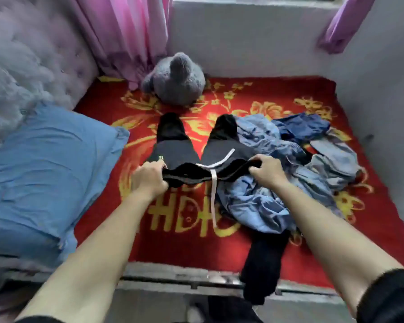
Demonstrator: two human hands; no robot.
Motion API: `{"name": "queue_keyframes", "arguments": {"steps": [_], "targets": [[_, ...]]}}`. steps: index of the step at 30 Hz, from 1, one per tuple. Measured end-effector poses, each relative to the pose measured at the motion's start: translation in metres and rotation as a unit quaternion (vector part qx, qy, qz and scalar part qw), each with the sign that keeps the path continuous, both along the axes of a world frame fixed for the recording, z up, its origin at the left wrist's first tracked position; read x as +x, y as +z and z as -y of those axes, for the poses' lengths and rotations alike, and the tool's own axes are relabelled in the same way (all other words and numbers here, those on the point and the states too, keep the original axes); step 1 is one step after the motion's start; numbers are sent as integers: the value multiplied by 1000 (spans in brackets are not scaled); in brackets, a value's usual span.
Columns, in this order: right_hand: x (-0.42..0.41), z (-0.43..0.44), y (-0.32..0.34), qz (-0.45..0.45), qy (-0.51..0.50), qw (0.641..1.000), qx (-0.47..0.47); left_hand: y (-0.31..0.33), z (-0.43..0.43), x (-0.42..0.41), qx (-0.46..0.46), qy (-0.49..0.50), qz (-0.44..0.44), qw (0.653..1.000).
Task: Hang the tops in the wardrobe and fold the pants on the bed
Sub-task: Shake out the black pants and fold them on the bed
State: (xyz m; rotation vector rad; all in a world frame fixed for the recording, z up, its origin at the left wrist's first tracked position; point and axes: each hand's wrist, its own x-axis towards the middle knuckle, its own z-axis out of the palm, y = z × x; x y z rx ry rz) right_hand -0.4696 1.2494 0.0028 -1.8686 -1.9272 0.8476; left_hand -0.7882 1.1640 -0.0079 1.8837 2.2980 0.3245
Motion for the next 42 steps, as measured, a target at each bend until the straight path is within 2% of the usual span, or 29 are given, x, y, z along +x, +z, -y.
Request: {"name": "queue_keyframes", "arguments": {"steps": [5,8,10,14,17,19,21,22,24,25,27,29,31,32,35,38,40,42], "targets": [[15,86,-147,94,58,983,-143,-139,91,26,-199,-20,-10,980],[27,137,-211,139,124,960,-208,-203,140,33,-296,-62,-74,950],[33,163,-244,149,144,951,-230,-237,164,36,-329,-91,-120,932],[36,181,-300,164,166,940,-249,-290,185,38,-341,-107,-164,920],[35,179,-335,210,243,895,-309,-321,183,41,-417,-96,-112,897],[31,172,-350,196,252,878,-357,-337,177,41,-519,-102,-45,848],[29,163,-356,145,193,898,-367,-345,171,43,-590,-109,-5,800],[29,159,-356,120,147,913,-360,-347,169,45,-599,-103,0,794],[35,153,-354,110,80,937,-323,-348,163,50,-598,-87,-8,797],[38,151,-353,133,67,945,-292,-348,160,53,-589,-80,-18,804],[41,150,-351,190,76,951,-233,-346,155,58,-561,-66,-36,825],[40,148,-355,203,86,948,-231,-345,150,65,-521,-45,-41,852],[38,145,-363,206,52,945,-250,-347,145,73,-430,-44,-54,900],[37,142,-368,194,2,946,-258,-347,143,77,-371,-52,-50,926],[40,124,-383,104,-138,937,-304,-346,133,95,-230,-93,34,968],[46,104,-391,-8,-197,916,-350,-349,126,124,-197,-153,102,963],[49,89,-392,-33,-212,931,-297,-357,123,143,-254,-202,102,941],[55,70,-393,-61,-238,936,-253,-366,119,160,-307,-256,56,915]]}}
